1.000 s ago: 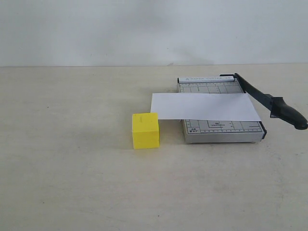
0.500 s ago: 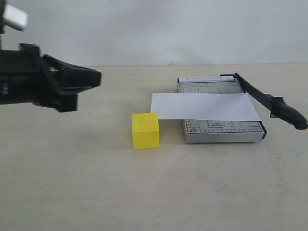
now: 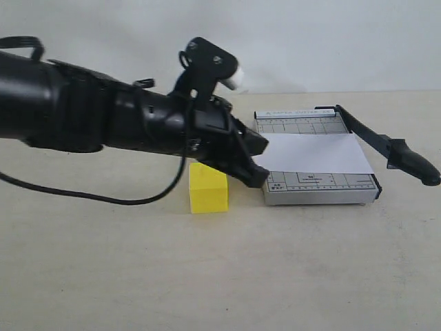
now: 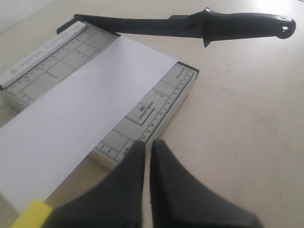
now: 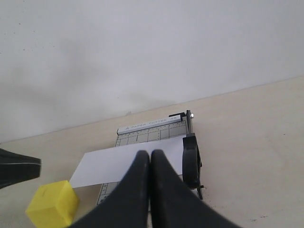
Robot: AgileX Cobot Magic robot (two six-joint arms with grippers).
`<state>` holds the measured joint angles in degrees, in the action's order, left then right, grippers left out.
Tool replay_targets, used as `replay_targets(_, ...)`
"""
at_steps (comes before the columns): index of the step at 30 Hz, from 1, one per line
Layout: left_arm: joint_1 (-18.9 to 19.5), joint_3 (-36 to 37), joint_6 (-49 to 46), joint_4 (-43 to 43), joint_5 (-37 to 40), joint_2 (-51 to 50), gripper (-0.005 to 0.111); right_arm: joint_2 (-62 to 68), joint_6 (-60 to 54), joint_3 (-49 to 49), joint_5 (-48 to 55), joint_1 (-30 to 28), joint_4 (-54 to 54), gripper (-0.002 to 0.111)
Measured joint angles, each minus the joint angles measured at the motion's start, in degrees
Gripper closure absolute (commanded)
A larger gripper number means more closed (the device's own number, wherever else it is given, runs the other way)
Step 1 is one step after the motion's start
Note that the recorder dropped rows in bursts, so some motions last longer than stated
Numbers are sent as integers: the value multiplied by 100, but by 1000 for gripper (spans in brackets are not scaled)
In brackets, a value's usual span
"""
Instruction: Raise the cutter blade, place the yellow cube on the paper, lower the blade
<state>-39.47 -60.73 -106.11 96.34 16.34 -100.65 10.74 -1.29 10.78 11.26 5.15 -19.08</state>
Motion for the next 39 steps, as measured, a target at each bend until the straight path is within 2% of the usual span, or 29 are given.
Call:
replay_targets(4,-309,-626,0,0,-18,-620,102,0,-10,0,0,0,0,108)
replay_targets(9,-568,-1414,-208,7,-416,-1238,102,0,-10,0,0,0,0,108)
replay_targets(18,-616,-2334,-798,7,-1176,-2083,102,0,-10,0,0,0,0,108)
replay_targets(39,-616,-2713,-1351,-32,-1957,-2773,102,0,1,0,-41,0,0,108)
